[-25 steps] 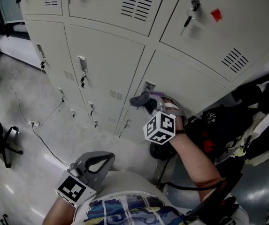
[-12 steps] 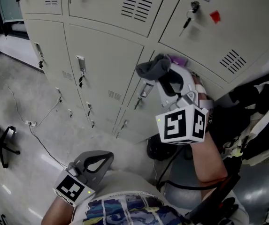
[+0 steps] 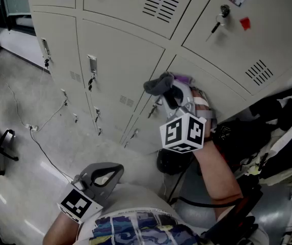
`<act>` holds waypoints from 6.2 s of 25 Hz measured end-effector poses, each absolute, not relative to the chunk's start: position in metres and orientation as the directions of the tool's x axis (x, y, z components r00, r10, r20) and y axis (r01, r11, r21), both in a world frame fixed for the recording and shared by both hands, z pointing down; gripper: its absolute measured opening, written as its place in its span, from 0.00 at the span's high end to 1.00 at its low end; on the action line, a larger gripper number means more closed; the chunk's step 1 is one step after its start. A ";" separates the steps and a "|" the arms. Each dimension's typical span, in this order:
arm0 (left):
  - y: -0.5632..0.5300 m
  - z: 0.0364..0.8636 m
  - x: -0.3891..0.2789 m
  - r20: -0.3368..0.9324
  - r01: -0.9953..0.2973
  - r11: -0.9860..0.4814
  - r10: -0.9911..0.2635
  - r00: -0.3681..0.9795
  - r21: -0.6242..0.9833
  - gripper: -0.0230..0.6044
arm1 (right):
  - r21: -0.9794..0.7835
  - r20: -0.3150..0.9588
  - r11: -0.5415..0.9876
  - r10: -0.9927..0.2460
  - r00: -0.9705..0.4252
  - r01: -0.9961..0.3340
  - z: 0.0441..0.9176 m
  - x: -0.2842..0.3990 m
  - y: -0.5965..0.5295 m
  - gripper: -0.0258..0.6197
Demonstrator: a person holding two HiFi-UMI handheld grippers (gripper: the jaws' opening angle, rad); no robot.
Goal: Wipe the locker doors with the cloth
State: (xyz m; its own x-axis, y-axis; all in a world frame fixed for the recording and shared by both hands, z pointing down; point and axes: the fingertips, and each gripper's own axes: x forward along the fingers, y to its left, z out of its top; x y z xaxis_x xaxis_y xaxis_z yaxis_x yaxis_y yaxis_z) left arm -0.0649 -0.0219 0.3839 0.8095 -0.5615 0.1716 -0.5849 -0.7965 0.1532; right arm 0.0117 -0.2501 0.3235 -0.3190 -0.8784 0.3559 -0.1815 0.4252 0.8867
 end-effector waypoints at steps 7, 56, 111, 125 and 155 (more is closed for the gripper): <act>-0.024 0.384 -0.067 0.167 -0.593 -0.790 -0.571 0.804 0.156 0.96 | 0.887 0.402 0.447 -0.873 -0.276 -0.120 0.371 0.013 -0.251 0.79; -0.021 0.391 -0.062 0.253 -0.587 -0.795 -0.543 0.801 0.152 0.96 | 0.811 0.548 0.576 -0.809 -0.211 -0.100 0.540 0.041 -0.234 0.79; -0.023 0.405 -0.084 0.328 -0.612 -0.777 -0.545 0.771 0.148 0.96 | 0.498 0.784 0.837 -0.547 -0.295 -0.229 0.665 0.003 -0.245 0.79; -0.023 0.404 -0.098 0.258 -0.580 -0.800 -0.534 0.805 0.152 0.96 | 0.326 0.704 0.768 -0.587 -0.401 -0.552 0.576 0.029 -0.157 0.78; -0.002 0.396 -0.038 0.241 -0.309 -0.937 -0.266 0.933 0.164 0.96 | 0.197 0.354 0.497 -0.840 -0.412 -0.845 0.422 0.058 -0.006 0.79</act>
State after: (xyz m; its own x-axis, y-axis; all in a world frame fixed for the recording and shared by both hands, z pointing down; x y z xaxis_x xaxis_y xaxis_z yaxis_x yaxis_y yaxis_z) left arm -0.0376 -0.0025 0.3959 0.9335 -0.2657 0.2409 -0.3090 -0.9368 0.1641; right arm 0.0575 -0.0065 0.4221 -0.4118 -0.8396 0.3543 -0.8449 0.4975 0.1967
